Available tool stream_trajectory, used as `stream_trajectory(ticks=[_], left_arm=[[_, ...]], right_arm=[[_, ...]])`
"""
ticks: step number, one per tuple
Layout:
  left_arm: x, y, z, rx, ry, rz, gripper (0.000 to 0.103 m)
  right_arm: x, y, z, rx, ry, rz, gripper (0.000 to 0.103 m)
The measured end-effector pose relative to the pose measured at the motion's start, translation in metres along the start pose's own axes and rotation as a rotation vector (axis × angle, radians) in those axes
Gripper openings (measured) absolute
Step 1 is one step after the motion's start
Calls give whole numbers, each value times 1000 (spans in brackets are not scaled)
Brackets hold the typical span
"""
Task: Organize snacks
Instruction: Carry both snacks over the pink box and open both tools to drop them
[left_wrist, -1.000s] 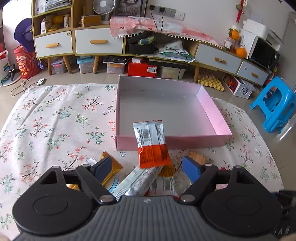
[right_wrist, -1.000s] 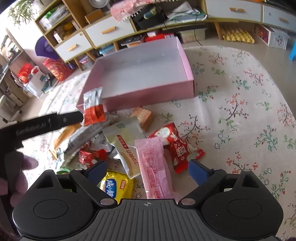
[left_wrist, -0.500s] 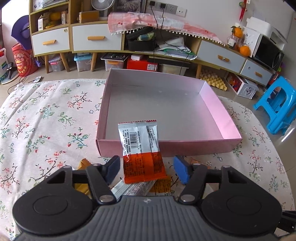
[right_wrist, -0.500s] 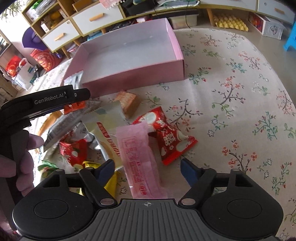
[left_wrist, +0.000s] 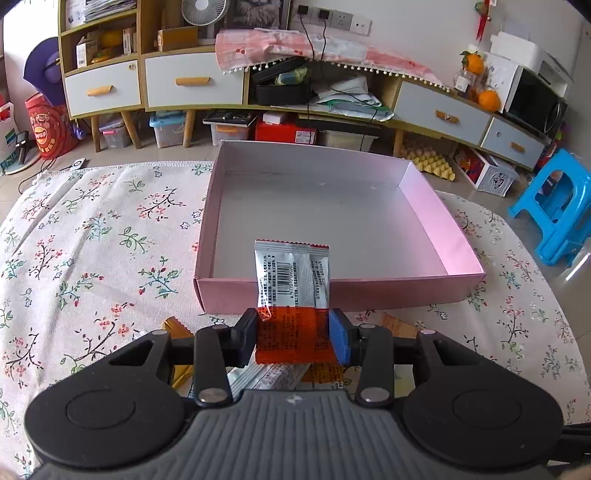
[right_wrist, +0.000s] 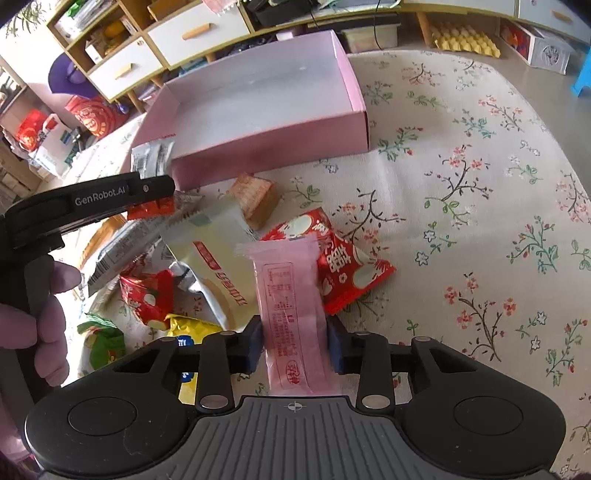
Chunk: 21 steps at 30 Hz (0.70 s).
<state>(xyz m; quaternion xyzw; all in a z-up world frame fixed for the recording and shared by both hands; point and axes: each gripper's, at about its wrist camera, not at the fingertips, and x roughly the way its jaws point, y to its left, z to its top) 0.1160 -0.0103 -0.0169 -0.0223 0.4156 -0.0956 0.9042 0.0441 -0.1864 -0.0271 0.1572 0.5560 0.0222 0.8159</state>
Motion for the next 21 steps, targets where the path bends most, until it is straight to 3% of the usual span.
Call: stream_trajectory(ticks=[12, 21], left_arm=[[-12, 1, 8, -21, -28, -32, 35], [-9, 11, 25, -87, -38, -51, 35]], right_arm=[[-31, 0, 15, 54, -86, 63, 33], [-48, -4, 66, 129, -184, 105, 33]])
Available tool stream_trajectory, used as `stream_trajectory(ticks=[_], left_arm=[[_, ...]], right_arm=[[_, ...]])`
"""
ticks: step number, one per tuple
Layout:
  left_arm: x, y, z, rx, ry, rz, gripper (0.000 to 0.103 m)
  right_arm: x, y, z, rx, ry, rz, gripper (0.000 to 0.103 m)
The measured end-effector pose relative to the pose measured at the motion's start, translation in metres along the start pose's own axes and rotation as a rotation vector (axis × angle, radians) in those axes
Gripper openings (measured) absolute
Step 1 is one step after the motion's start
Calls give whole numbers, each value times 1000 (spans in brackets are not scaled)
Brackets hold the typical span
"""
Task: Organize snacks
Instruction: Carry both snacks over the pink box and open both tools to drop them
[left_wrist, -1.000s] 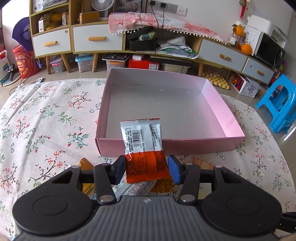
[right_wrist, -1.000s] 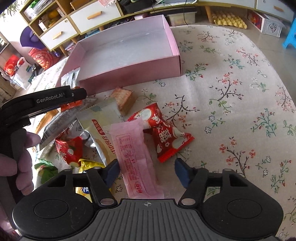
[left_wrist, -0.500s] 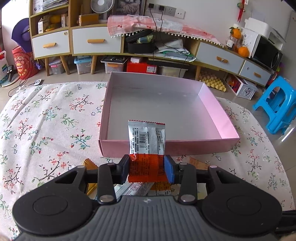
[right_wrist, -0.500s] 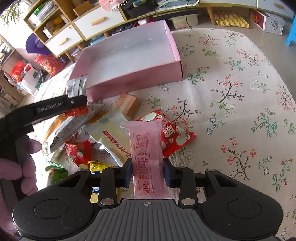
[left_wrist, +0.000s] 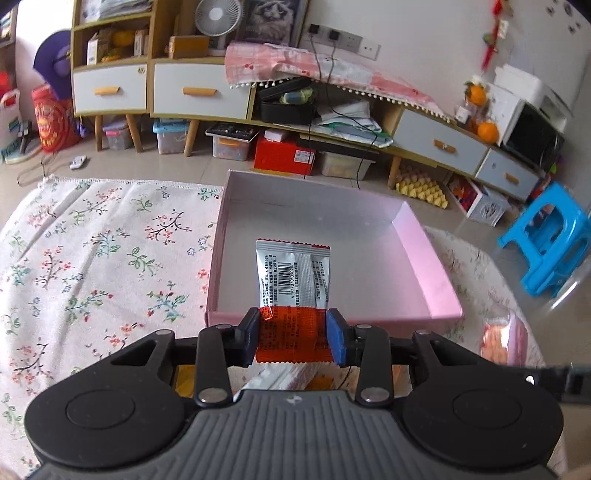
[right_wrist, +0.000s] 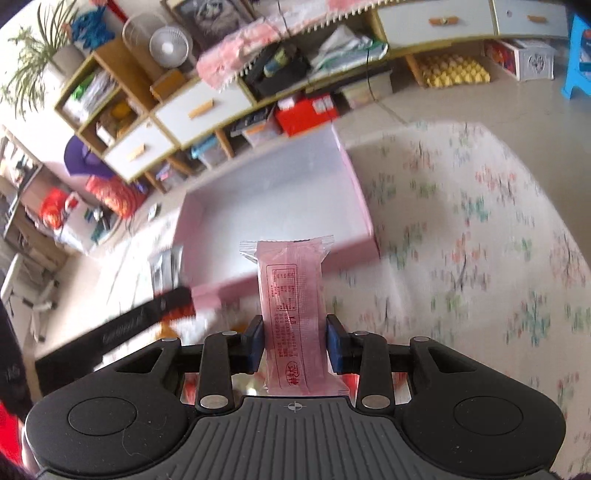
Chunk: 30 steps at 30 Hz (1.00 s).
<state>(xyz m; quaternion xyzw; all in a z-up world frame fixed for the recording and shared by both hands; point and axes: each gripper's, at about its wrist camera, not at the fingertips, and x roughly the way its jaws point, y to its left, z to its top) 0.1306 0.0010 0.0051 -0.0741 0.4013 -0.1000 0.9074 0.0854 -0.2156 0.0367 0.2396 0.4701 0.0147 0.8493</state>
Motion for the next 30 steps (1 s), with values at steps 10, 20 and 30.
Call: stream_trajectory(ticks=[10, 20, 30], left_arm=[[28, 9, 12, -19, -46, -26, 35], [45, 10, 7, -10, -56, 8, 35], [49, 9, 5, 35, -40, 38, 36]], right_arm=[[40, 3, 60, -23, -143, 73, 33], [76, -8, 62, -92, -169, 15, 33], [93, -15, 57, -86, -114, 2, 34]])
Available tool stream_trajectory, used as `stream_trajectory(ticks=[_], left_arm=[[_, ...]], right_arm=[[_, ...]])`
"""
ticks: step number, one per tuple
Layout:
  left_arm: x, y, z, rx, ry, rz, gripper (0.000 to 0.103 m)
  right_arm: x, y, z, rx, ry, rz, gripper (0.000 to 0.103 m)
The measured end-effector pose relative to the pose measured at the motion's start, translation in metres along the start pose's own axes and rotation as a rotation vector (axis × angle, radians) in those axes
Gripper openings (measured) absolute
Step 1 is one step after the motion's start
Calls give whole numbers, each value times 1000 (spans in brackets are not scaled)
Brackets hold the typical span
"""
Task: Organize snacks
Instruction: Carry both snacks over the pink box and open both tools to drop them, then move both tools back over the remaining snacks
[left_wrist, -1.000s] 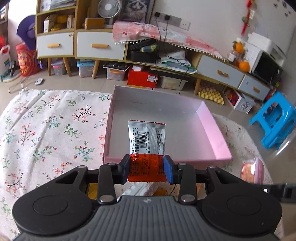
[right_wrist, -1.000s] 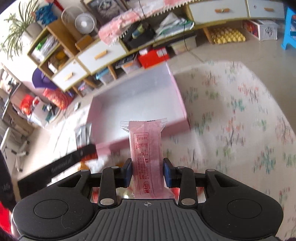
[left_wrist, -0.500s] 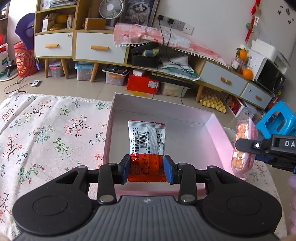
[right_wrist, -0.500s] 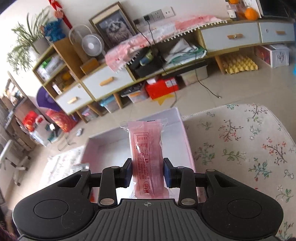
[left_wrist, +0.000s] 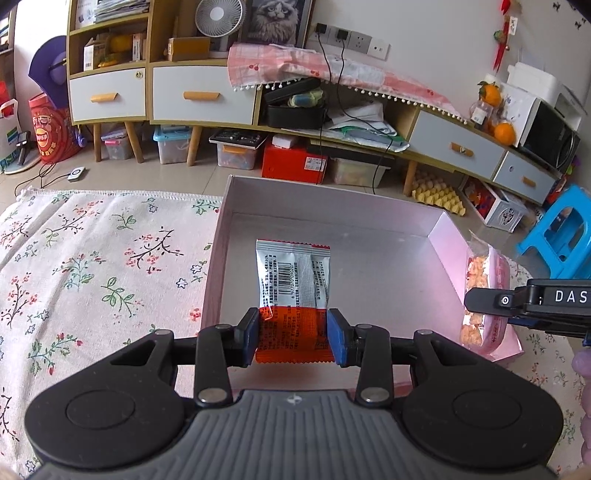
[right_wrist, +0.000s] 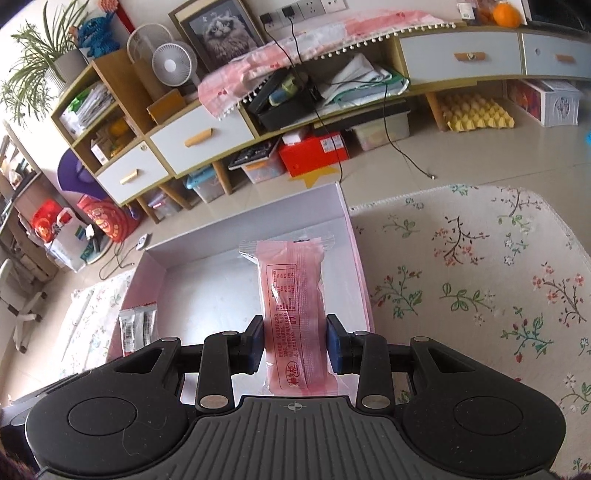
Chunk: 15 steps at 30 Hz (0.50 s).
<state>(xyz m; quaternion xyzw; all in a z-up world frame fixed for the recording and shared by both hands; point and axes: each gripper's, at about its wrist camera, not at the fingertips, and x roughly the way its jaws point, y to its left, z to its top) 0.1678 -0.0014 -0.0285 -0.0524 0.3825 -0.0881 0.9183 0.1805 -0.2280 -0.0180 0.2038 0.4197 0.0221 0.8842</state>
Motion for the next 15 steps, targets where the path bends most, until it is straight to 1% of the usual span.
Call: stream_trajectory(ticks=[1, 3, 4, 5, 6, 7, 9, 11, 13, 15], left_arm=[[1, 0, 1, 2, 2, 3, 37], [0, 0, 0, 6, 6, 12, 37], [0, 0, 0, 8, 5, 21, 43], [0, -1, 1, 11, 5, 28, 51], [-1, -1, 1, 12, 3, 28, 55], [-2, -1, 1, 10, 2, 26, 59], [-5, -1, 3, 6, 8, 18, 62], [-9, 0, 4, -1, 12, 8, 70], [-12, -1, 5, -5, 16, 0, 74], [-18, -3, 4, -2, 25, -8, 79]], right_arm=[[0, 0, 0, -2, 2, -1, 36], [0, 0, -1, -2, 0, -5, 37], [1, 0, 0, 2, 8, -6, 44], [1, -1, 1, 11, 20, 0, 50], [1, -2, 2, 24, 28, 7, 58], [-1, -2, 2, 31, 28, 10, 60], [-4, -2, 4, 29, 28, 6, 63], [-11, -2, 4, 30, 28, 3, 65], [-20, -3, 4, 41, 19, 9, 72], [-30, -3, 4, 47, 12, 13, 75]])
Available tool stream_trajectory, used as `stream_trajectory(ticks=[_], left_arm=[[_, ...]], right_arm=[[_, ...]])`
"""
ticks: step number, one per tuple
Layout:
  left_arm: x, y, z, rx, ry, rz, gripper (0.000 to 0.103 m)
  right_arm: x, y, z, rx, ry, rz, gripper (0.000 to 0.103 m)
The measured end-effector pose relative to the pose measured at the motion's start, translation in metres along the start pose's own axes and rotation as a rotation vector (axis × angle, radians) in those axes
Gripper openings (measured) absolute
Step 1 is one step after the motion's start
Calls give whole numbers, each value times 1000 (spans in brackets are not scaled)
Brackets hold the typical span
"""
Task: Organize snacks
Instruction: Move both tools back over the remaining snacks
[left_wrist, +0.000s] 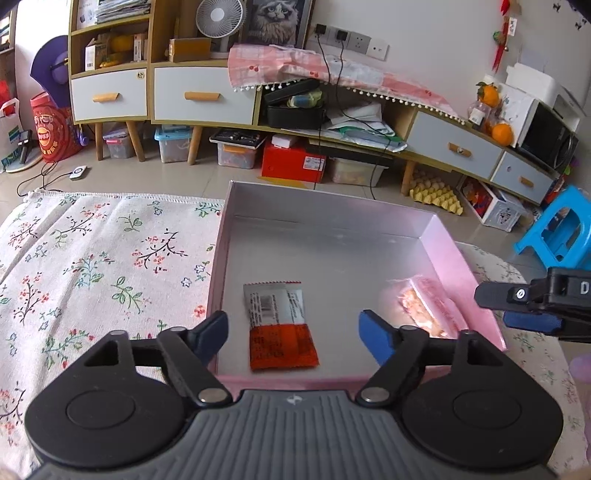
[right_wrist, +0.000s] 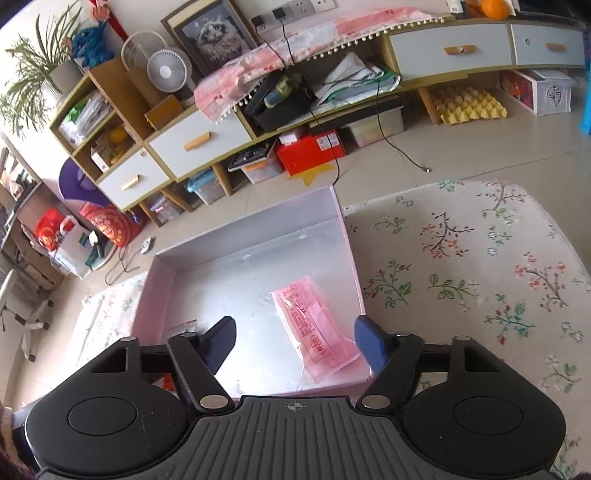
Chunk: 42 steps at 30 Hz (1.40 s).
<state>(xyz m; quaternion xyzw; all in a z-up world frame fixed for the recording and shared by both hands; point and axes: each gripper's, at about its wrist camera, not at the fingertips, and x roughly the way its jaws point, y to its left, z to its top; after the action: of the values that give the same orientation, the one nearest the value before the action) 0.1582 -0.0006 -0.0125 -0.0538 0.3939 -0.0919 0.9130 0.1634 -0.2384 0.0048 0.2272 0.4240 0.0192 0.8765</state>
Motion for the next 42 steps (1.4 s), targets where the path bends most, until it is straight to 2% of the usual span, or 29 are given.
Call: stream_trajectory(ticks=[5, 8, 14, 23, 25, 28, 33, 42], left_arm=[[-19, -7, -3, 63, 12, -19, 95], [-30, -9, -4, 86, 30, -15, 97], [-51, 2, -9, 57, 62, 12, 102], [-73, 17, -35, 79, 114, 55, 103], [-76, 19, -43, 100, 124, 62, 102], [-79, 18, -51, 139, 139, 59, 103], [-88, 15, -70, 197, 156, 41, 103], [-87, 24, -104, 194, 195, 32, 102]], right_arm=[[-26, 5, -2, -14, -7, 1, 81], [-41, 10, -4, -33, -7, -4, 83], [-66, 25, -21, -93, 10, -1, 86], [-79, 43, -66, -176, 100, 2, 86], [-77, 46, -78, -193, 122, 3, 91], [-70, 50, -93, -213, 167, -25, 92], [-64, 55, -114, -222, 239, 0, 92], [-56, 66, -153, -285, 264, -11, 92]])
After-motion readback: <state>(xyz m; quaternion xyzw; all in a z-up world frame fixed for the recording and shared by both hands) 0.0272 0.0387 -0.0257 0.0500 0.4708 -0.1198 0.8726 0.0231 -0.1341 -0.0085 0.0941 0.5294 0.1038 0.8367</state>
